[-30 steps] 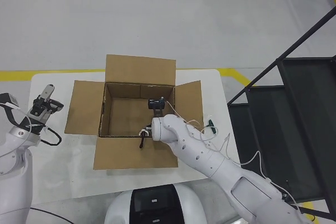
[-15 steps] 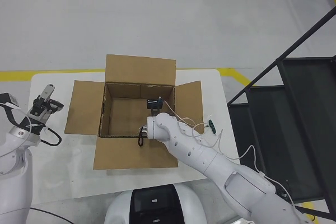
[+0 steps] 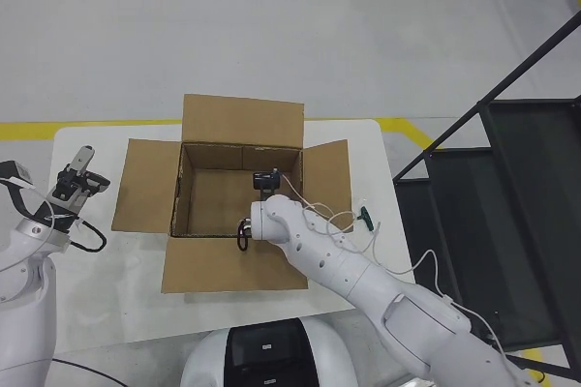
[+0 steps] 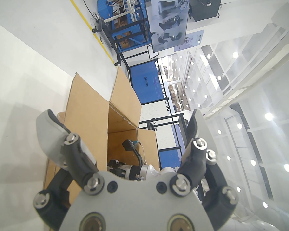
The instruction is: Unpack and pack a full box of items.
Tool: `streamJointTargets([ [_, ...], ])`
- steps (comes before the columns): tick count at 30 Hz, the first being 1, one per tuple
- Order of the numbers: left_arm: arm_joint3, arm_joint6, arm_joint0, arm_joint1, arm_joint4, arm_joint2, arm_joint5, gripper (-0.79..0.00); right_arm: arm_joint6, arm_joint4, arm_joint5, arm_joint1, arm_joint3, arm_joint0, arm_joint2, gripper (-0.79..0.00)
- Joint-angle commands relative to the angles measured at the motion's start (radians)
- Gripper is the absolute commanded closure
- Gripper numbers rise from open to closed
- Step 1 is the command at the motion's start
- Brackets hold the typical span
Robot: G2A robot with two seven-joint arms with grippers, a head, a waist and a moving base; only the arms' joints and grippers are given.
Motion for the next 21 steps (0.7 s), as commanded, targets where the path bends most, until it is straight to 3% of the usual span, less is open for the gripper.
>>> streamJointTargets([
  [1,0.000,0.000,0.000,0.000,0.000,0.000,0.000,-0.785,-0.001,-0.001,-0.001,-0.002,0.005,0.000,0.001,-0.382],
  [4,0.000,0.000,0.000,0.000,0.000,0.000,0.000,-0.785,-0.003,-0.005,-0.004,-0.006,0.017,-0.002,0.003,-0.416],
  [9,0.000,0.000,0.000,0.000,0.000,0.000,0.000,-0.785,-0.014,0.007,-0.004,-0.012,0.031,-0.007,0.021,-0.302],
  [10,0.000,0.000,0.000,0.000,0.000,0.000,0.000,-0.785,-0.017,0.010,-0.003,-0.013,0.032,-0.009,0.024,-0.219],
  [11,0.000,0.000,0.000,0.000,0.000,0.000,0.000,-0.785,-0.022,0.014,0.000,-0.013,0.034,-0.010,0.029,-0.068],
  [12,0.000,0.000,0.000,0.000,0.000,0.000,0.000,-0.785,-0.028,0.018,-0.002,-0.015,0.034,-0.013,0.034,0.000],
  [21,0.000,0.000,0.000,0.000,0.000,0.000,0.000,-0.785,-0.072,0.022,-0.010,-0.020,0.010,-0.010,0.069,0.000],
])
